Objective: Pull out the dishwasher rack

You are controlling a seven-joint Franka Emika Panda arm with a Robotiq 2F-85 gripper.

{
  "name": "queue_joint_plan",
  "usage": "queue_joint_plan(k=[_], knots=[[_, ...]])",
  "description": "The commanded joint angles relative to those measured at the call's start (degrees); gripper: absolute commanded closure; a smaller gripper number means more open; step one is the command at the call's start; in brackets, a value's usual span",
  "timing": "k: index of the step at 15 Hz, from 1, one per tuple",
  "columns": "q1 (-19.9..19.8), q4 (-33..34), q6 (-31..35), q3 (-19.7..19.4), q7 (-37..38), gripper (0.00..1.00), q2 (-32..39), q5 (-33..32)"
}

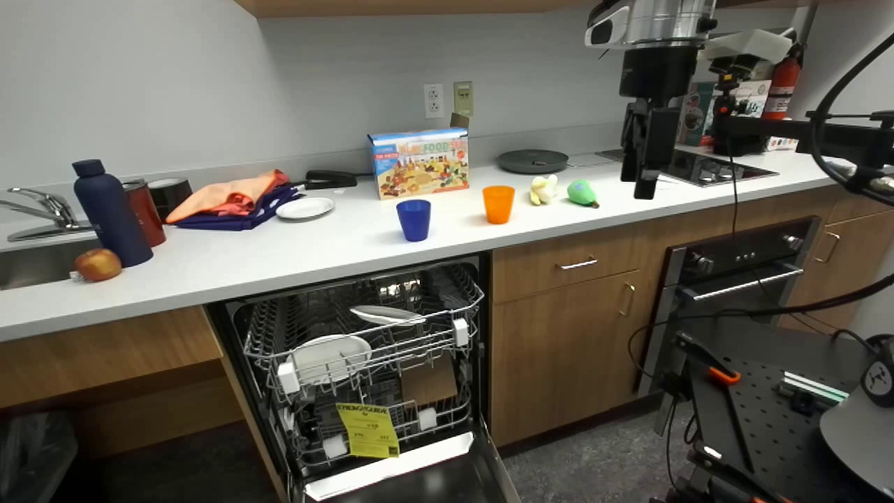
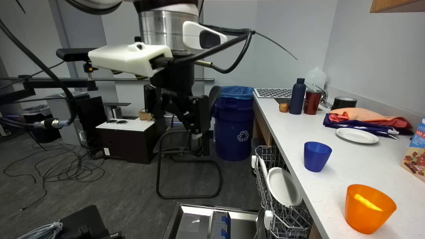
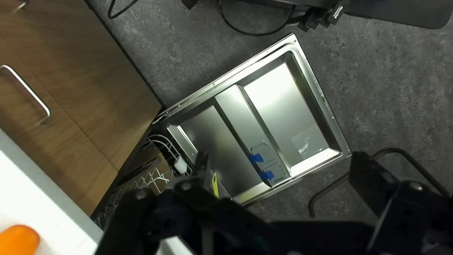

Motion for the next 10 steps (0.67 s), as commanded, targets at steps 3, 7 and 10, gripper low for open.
queue_joint_plan(k=[3, 7, 10], knots=[[-0.39, 0.09, -0.11, 0.37, -0.20, 0.00, 0.06, 0.26], [-0.39, 0.09, -0.11, 0.37, -0.20, 0.00, 0.06, 0.26], [-0.63, 0.44, 0.64, 0.36, 0.21, 0.00, 0.84, 0.07]])
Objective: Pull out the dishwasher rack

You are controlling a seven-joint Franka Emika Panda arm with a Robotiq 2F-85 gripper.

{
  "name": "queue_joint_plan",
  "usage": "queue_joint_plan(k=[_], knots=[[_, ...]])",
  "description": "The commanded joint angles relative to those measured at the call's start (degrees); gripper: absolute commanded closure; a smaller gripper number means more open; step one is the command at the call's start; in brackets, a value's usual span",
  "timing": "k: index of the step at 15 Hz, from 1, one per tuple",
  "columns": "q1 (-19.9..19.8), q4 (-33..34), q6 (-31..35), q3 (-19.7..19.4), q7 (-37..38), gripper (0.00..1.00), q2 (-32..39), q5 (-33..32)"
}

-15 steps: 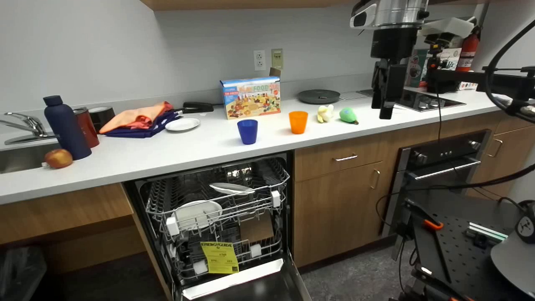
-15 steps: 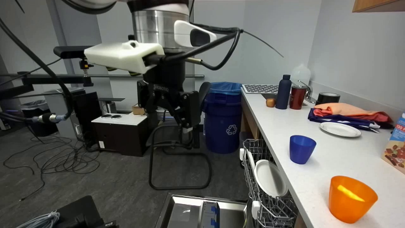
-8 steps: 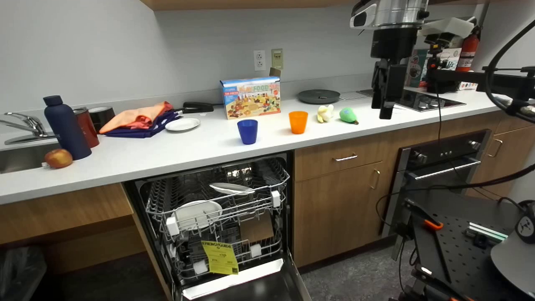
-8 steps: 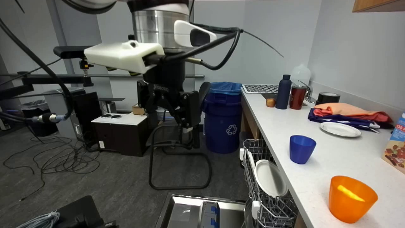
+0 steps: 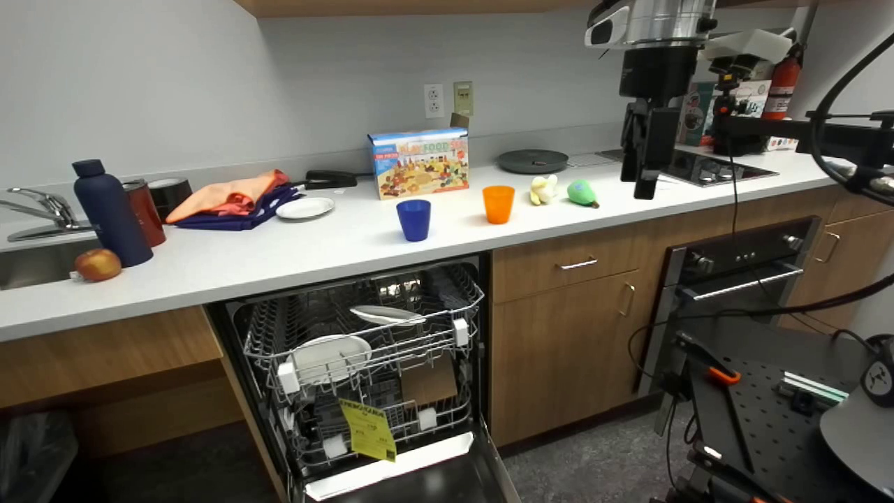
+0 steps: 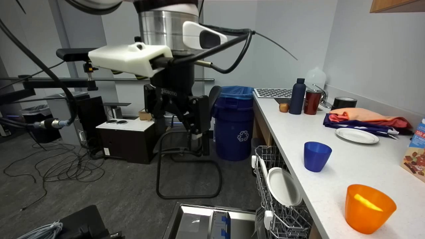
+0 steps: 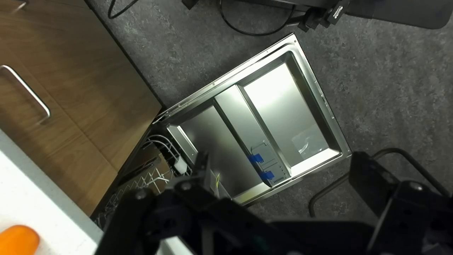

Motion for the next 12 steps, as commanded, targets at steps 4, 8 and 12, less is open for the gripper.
queue_joint_plan(k=[4, 8, 12], knots=[[-0.48, 1.88, 3.24, -0.28, -0.26, 0.00, 3.56, 0.36], [1.46, 8.18, 14.77, 0.35, 0.13, 0.00, 17.25, 2.01], [1.74, 16.87, 20.76, 2.03, 0.29, 0.00, 30.70, 2.86]])
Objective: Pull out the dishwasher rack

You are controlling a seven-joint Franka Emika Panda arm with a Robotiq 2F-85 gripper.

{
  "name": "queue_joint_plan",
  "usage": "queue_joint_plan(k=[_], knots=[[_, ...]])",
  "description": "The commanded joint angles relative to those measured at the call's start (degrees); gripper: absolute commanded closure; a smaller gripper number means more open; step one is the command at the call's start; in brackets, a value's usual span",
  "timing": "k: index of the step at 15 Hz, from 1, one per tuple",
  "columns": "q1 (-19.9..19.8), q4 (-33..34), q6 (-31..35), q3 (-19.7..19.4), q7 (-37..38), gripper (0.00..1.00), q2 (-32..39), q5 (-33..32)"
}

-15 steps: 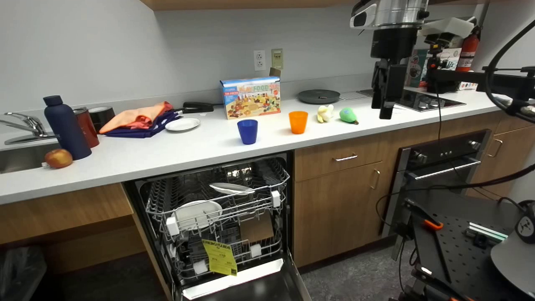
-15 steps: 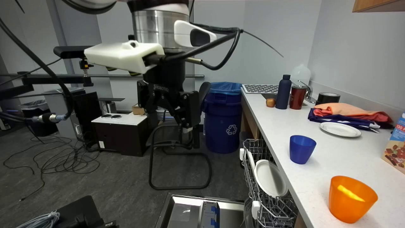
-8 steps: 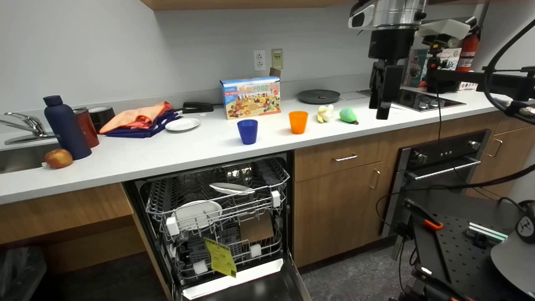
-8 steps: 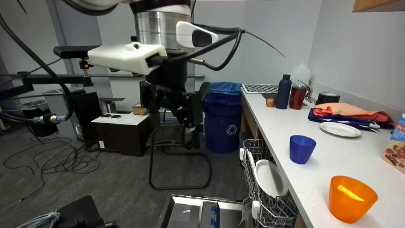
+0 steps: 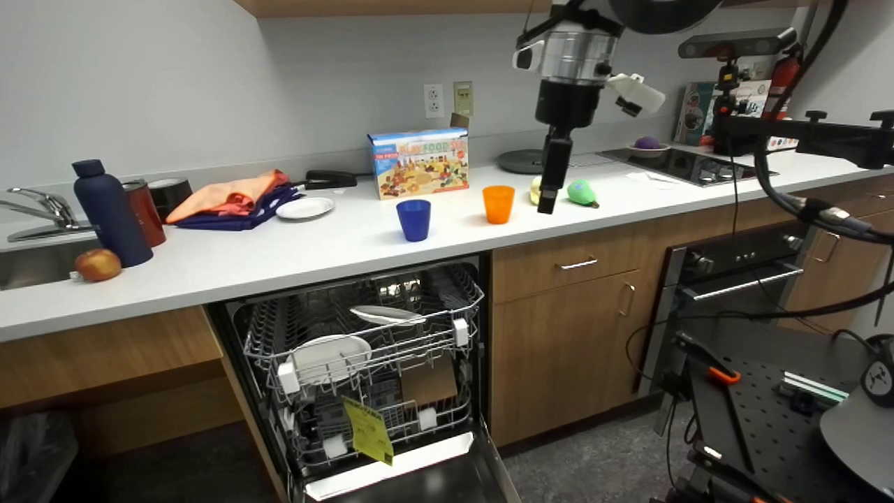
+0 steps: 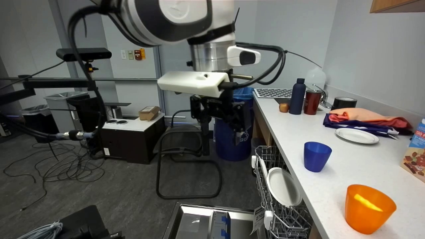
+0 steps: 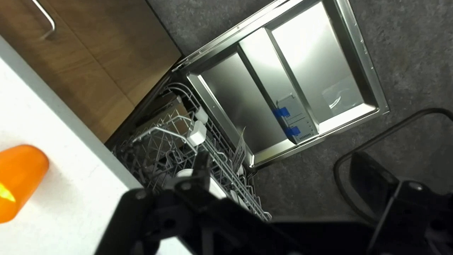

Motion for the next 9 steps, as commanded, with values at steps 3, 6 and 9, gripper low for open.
queue_joint_plan(k=[3, 6, 9], knots=[[-0.04, 17.91, 3.20, 2.94, 0.40, 0.00, 21.82, 2.48], [-2.03, 22.71, 0.59, 3.61, -0.97, 0.00, 25.13, 3.21], [-2.25, 20.71, 2.70, 4.24, 0.50, 0.00, 24.67, 1.39]])
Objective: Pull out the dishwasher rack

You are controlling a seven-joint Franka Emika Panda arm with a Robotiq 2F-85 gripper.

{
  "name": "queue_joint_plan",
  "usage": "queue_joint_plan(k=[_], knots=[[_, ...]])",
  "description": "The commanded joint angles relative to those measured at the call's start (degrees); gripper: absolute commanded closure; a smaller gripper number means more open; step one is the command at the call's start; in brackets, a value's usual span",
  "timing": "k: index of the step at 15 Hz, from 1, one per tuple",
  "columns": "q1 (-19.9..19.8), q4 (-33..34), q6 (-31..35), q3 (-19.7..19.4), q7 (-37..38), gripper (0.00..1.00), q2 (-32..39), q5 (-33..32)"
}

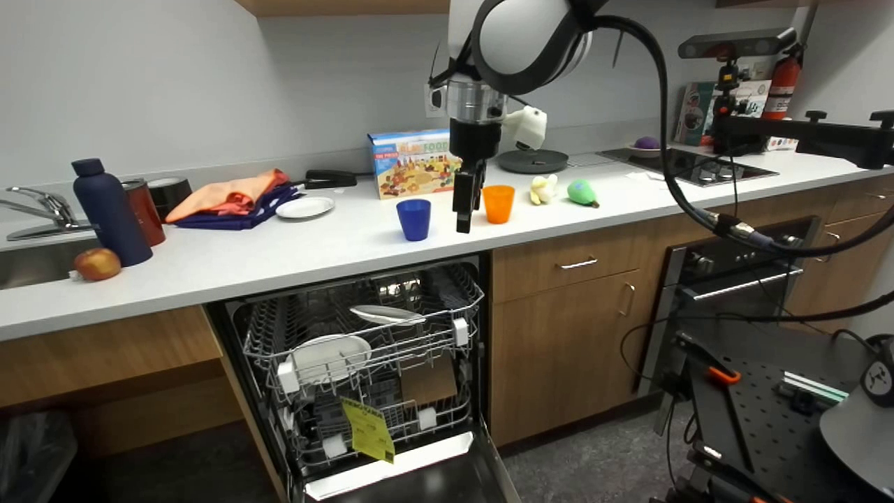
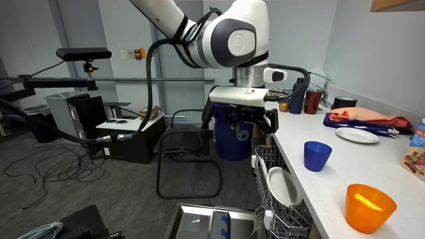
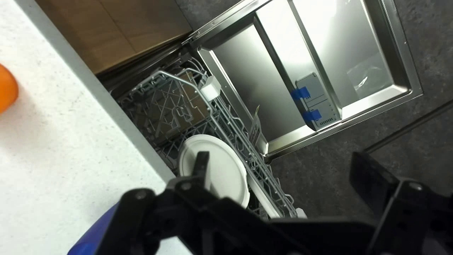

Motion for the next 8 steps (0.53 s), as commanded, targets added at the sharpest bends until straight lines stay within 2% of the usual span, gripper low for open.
queue_joint_plan(k=[1, 8], knots=[[-1.46, 0.48, -0.31, 1.33, 0.16, 0.00, 0.20, -0.22], [-1.24, 0.50, 0.45, 1.44, 1.40, 0.00, 0.73, -1.16]])
